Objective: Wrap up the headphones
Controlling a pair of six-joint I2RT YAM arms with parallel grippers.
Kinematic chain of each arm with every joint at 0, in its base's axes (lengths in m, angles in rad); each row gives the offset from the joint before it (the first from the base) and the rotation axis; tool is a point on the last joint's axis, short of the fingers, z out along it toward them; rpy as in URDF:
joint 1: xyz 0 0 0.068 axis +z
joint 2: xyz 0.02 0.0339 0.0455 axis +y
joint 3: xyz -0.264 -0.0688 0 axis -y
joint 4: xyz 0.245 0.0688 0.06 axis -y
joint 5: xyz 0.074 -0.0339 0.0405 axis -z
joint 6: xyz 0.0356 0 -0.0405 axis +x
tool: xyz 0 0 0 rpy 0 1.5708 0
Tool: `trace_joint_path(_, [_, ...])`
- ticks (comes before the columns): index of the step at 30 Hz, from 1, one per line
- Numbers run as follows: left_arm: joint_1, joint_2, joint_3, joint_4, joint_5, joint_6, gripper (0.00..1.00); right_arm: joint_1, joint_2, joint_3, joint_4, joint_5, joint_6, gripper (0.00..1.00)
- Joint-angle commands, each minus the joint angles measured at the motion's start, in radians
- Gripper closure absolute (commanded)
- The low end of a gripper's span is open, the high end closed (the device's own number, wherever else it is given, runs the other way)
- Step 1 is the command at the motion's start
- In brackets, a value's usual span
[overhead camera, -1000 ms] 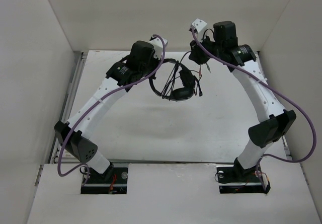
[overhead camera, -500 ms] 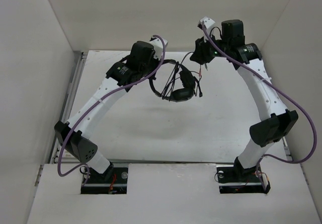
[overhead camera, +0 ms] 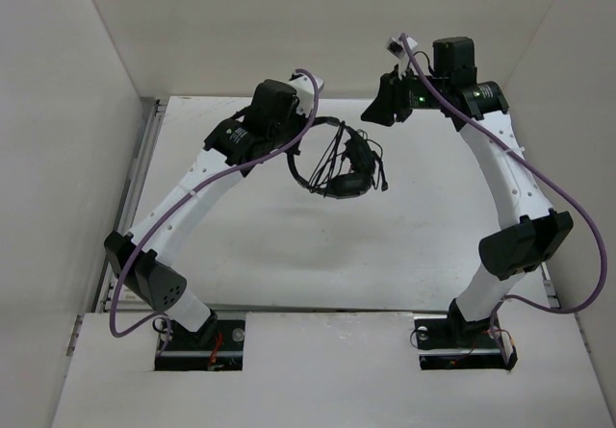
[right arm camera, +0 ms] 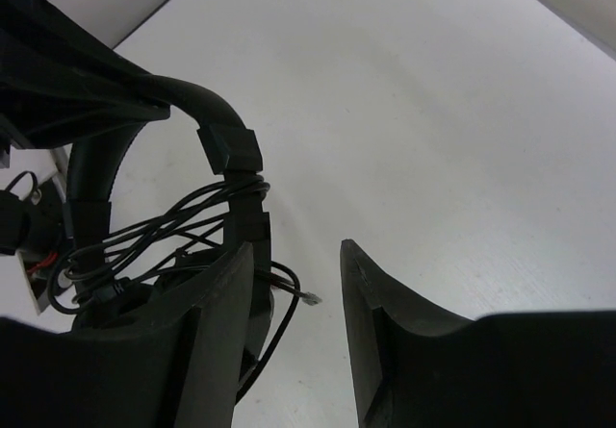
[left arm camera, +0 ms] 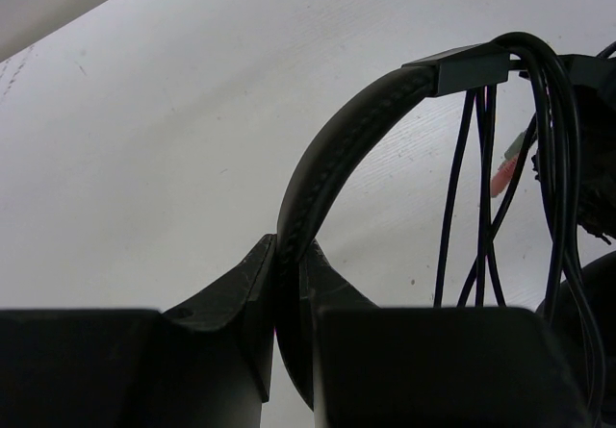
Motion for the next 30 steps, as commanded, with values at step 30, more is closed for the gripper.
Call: trace_joint_path(30, [0.195,0.366,-0.129,0.392,0.121,-0.379,0.98,-0.221,-0.460,-0.437,0.257,-0.037,0.270,0.53])
